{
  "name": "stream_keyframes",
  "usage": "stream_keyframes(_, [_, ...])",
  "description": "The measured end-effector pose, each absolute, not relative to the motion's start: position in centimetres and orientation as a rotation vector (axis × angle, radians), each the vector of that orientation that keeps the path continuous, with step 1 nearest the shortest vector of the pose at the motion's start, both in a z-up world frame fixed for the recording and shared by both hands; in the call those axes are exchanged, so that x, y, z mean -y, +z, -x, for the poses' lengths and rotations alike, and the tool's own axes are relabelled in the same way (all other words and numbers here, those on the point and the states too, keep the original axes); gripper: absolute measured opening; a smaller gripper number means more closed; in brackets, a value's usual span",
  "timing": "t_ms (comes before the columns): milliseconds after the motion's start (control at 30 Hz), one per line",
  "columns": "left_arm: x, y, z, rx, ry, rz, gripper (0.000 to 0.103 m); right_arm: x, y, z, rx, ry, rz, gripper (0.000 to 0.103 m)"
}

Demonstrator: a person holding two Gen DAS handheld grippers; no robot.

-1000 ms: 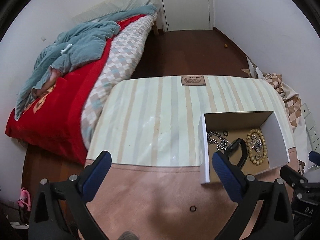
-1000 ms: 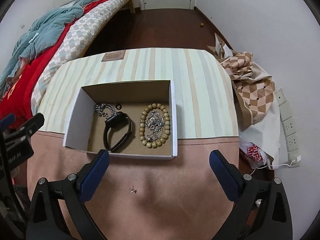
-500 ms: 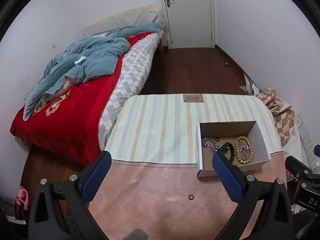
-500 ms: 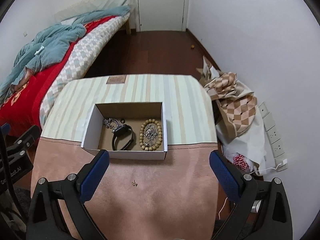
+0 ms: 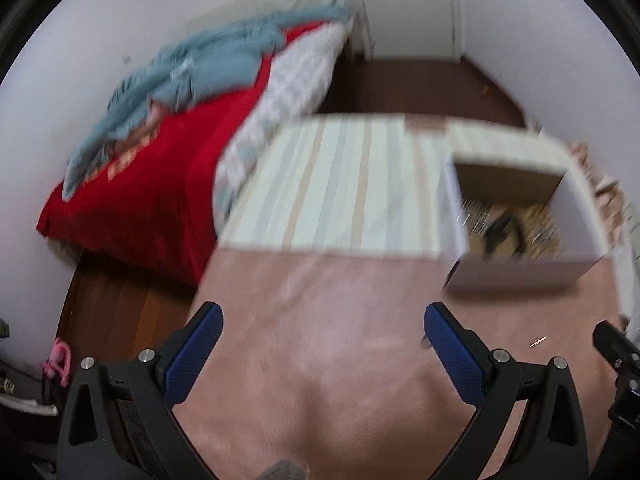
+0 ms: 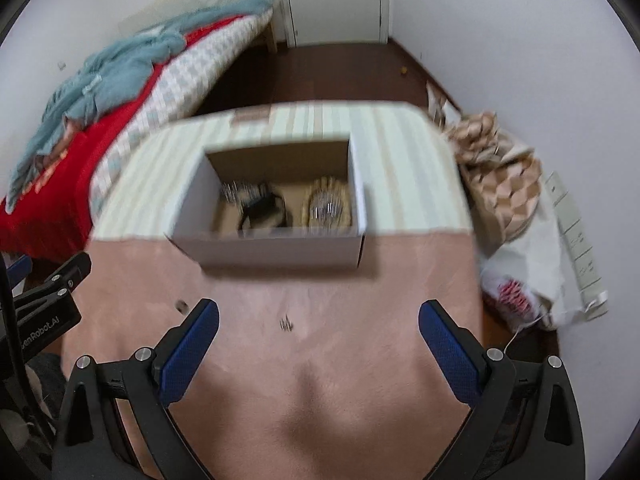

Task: Organize jewelry
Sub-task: 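Grasp the small black ring with the left gripper while the right gripper grasps the tiny silver earring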

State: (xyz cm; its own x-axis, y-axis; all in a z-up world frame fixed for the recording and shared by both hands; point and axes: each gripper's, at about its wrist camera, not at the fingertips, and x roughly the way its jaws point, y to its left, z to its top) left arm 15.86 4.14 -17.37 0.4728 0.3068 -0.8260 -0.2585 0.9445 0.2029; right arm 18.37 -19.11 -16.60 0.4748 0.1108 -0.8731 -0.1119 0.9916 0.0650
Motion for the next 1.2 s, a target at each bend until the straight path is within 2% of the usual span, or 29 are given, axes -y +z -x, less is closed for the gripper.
stream_keyframes(67, [-4.8,-19.7,-16.1,-1.072,0.371,-0.063,0.103,18.9,-19.0,-18.3,-1.072,0.136,0.004,0.087])
stream_keyframes(133, [-5.5,-21.3,-16.1,-1.106,0.39,-0.057,0.103,18.5,-21.4,-18.3,-1.089,0.162,-0.019,0.059])
stream_keyframes(267, [-6.7,-23.5,-16.1,-1.141,0.421,-0.064,0.103,17.5,-24.6,-18.0,-1.079,0.219,-0.057,0.055])
stream_keyframes(300, [-7.0,-24.0,-16.2,-1.153,0.425,-0.066,0.103,17.1,-25.2,-18.0,-1.07,0.229,-0.053,0.05])
stream_keyframes(333, [-7.1,-24.4,-16.3,-1.162,0.43,-0.068,0.103,16.8,-25.5,-17.9,-1.067,0.238,-0.047,0.04])
stream_keyframes(467, [-7.5,-25.1,-16.4,-1.171,0.429,-0.064,0.103,15.3,-26.4,-17.6,-1.029,0.236,0.015,0.03])
stream_keyframes(533, [-7.4,-25.2,-16.6,-1.17,0.424,-0.066,0.103,15.0,-26.5,-17.4,-1.019,0.236,0.037,0.01])
stream_keyframes(1033, [-0.8,-25.3,-18.4,-1.168,0.178,-0.037,0.1,19.6,-24.2,-16.7,-0.989,0.154,-0.05,0.009])
stream_keyframes(1067, [-0.4,-25.4,-18.4,-1.167,0.164,-0.038,0.096,19.9,-24.2,-16.7,-0.989,0.149,-0.054,0.009])
stream_keyframes(1133, [-0.1,-25.6,-18.5,-1.17,0.139,-0.036,0.068,20.4,-24.0,-16.5,-0.982,0.139,-0.066,0.009])
stream_keyframes(1167, [0.0,-25.4,-18.4,-1.159,0.125,-0.021,0.06,20.6,-23.8,-16.4,-0.972,0.134,-0.071,0.009])
stream_keyframes(1200, [0.1,-25.4,-18.4,-1.154,0.115,-0.016,0.045,20.8,-23.6,-16.4,-0.966,0.134,-0.075,0.009])
